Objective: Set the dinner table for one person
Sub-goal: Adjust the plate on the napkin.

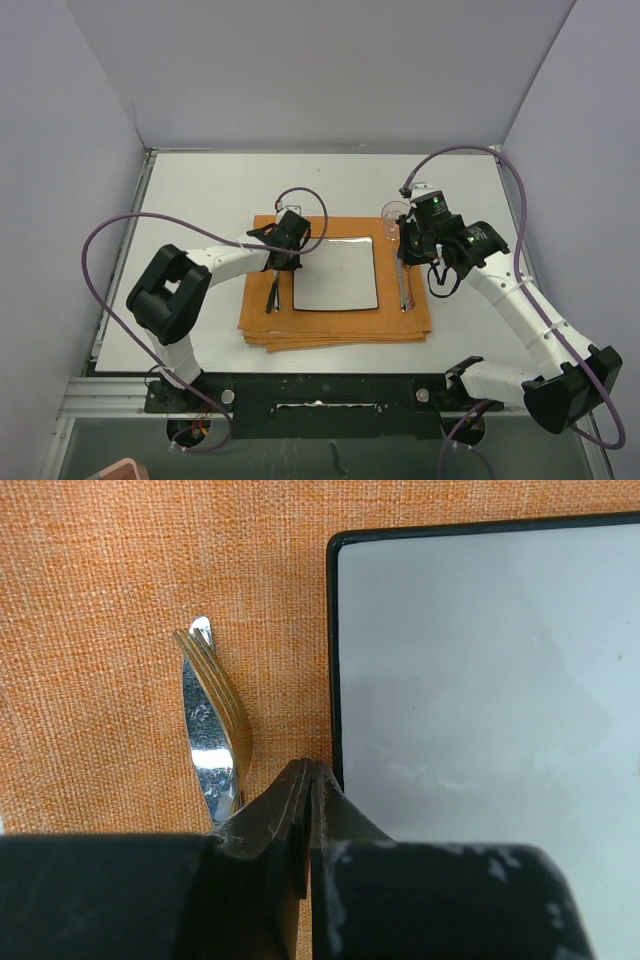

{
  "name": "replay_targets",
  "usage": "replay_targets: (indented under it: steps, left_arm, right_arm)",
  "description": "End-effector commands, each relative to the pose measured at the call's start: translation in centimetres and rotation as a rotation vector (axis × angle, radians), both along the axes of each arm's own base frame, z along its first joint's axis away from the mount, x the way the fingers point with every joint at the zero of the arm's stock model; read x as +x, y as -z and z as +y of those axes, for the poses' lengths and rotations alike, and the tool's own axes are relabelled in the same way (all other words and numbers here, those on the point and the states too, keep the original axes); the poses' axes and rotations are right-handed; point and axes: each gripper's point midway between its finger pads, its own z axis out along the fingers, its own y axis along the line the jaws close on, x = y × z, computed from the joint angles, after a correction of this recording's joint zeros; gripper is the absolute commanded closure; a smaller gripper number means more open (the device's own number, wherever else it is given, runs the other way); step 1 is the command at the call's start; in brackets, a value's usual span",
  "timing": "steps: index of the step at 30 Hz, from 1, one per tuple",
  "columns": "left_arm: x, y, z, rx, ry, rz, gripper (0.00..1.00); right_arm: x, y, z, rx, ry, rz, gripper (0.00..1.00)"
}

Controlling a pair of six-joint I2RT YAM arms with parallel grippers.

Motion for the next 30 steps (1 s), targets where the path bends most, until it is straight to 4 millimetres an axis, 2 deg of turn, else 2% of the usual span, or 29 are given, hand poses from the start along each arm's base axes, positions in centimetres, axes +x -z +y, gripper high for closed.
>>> replay_targets:
  steps: [1,7,18,23,27,28,30]
  left_arm:
    - [1.5,-0.6,-1.4,-0.028,-0.001,-0.041,1.00]
    - [1.2,-0.1,-2.7,-0.043,0.030,-0.033,1.00]
    - [1.2,-0.8,-4.1,-0.066,0.060,-0.051,1.00]
    - [1.3,-1.1,-4.3,-0.066,0.065,-0.056,1.00]
    - [1.2,-2.0,-3.5,-0.037,0.059,-0.070,1.00]
    - [1.2,-2.5,-3.2,-0.031,0.056,-0.080,0.97]
    - [1.3,-3.8,-2.5,-0.012,0.061,-0.111,0.84]
  right_arm:
    - [0.7,-1.8,-0.1,0.018,0.002,-0.064,1.00]
    - [0.7,-1.5,0.0,0.022,0.004,-0.057,1.00]
    - [0.7,-1.1,0.1,0.023,0.004,-0.050,1.00]
    - [0.7,-0.9,0.2,0.023,0.003,-0.043,1.00]
    - [0.8,-0.9,0.2,0.024,0.002,-0.045,1.00]
    - [0.7,-0.9,0.2,0.024,0.001,-0.045,1.00]
    - [0.7,-0.7,0.2,0.019,-0.001,-0.040,1.00]
